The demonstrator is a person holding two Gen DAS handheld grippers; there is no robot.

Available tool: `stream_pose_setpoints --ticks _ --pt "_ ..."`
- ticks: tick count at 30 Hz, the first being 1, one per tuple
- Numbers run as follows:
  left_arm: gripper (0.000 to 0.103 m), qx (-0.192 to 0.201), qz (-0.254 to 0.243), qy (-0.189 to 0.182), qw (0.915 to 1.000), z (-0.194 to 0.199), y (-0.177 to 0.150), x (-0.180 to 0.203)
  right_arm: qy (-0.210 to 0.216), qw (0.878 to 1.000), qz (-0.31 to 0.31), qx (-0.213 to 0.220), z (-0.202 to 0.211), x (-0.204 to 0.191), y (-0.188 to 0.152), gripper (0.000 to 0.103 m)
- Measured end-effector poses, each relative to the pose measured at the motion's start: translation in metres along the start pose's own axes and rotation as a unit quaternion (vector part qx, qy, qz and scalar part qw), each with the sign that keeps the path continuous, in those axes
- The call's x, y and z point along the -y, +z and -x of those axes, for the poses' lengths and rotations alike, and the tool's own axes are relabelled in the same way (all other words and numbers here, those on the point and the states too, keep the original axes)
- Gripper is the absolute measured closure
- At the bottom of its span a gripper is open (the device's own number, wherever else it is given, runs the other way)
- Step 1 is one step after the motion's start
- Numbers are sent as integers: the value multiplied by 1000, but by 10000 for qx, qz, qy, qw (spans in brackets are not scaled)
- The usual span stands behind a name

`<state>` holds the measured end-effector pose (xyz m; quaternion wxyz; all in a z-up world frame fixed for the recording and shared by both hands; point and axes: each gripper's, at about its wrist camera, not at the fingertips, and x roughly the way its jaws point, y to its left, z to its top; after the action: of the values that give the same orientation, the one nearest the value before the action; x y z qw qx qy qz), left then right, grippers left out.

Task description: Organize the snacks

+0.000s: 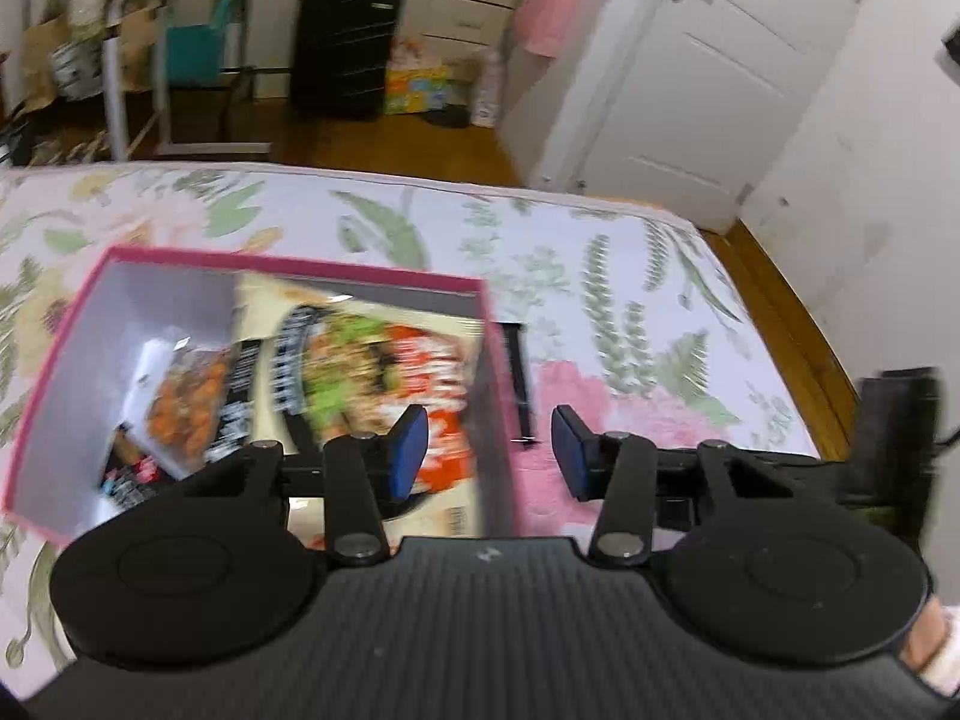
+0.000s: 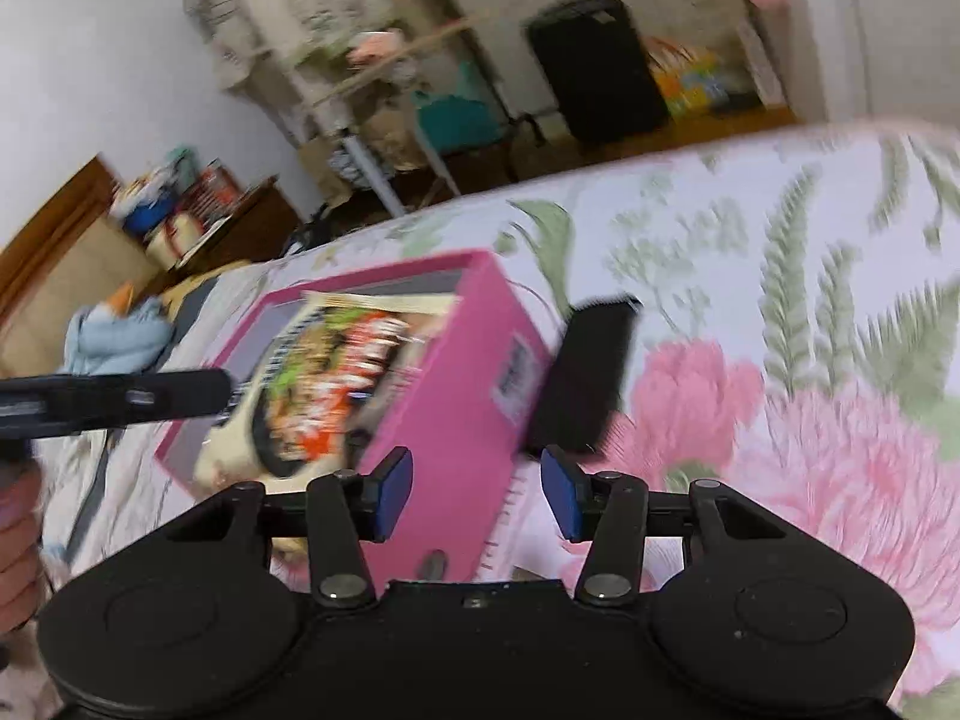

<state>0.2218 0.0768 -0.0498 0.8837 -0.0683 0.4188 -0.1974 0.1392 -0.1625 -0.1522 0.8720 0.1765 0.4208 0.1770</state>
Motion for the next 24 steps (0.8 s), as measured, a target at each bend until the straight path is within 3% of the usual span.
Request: stream_pose_setpoints --ticks 5,9,12,16,20,24 --pt "59 -554 -633 125 9964 -34 29 50 -90 9999 60 -53 -11 15 2 49" --pt "76 -926 -1019 293 9900 -74 48 85 -316 9985 358 -263 -18 18 3 60" --pt "76 -1324 -1005 463 9850 -112 57 97 -80 9994 249 -229 -20 28 6 60" --pt "76 -1645 -1119 957 9753 -158 55 99 74 9995 248 -157 -37 37 8 61" --pt "74 -2013 -936 1079 9690 -190 48 89 -46 9993 246 -265 -66 42 11 63" --pt "80 -1914 -851 1226 9701 -200 47 84 66 9994 211 -256 -83 47 13 63"
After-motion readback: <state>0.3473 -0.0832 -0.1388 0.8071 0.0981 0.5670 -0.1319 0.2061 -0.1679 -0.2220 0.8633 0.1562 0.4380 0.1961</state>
